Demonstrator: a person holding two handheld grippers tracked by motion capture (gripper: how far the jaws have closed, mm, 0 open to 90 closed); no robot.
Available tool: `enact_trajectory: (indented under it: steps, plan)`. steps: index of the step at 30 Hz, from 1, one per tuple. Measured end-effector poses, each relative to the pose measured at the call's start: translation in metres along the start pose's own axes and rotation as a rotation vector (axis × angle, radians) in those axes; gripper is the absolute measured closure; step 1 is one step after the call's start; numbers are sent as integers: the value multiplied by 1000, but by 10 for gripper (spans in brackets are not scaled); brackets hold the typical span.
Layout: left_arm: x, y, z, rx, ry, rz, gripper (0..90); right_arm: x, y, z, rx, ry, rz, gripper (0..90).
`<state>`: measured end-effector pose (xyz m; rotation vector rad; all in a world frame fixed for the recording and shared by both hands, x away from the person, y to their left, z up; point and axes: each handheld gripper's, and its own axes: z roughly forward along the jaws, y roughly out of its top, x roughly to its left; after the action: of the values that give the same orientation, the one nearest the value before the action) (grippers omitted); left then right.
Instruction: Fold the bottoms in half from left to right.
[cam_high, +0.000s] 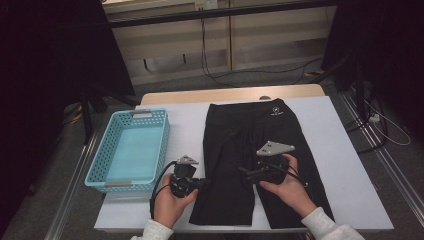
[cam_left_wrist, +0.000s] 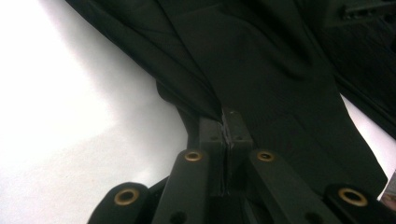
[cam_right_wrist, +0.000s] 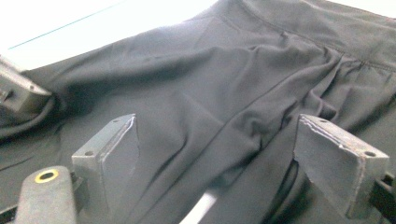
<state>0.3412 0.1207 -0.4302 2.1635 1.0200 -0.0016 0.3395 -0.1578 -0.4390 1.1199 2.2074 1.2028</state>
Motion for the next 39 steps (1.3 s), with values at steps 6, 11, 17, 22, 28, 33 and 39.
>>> enact_trajectory:
  steps: [6, 11, 17, 22, 28, 33, 39]
  plan:
    - [-5, 1, 3, -6, -8, 20, 889, 2, 7, 11, 5, 3, 5, 135]
    - [-6, 2, 3, -8, -12, 20, 889, 6, 15, 24, 8, 8, 9, 131]
    - [-7, 2, 4, -17, -17, 19, 889, 11, 25, 38, 7, 20, 9, 132]
    - [-7, 2, 5, -25, -21, 29, 889, 14, 30, 50, 15, 33, 29, 136]
    - [-8, 4, 7, -15, -20, 39, 889, 20, 41, 72, 19, 44, 34, 139]
    - [-9, 4, 6, -28, -22, 34, 889, 27, 49, 83, 24, 65, 22, 136]
    - [-9, 4, 4, -49, -21, 29, 890, 39, 61, 110, 57, 86, 19, 152]
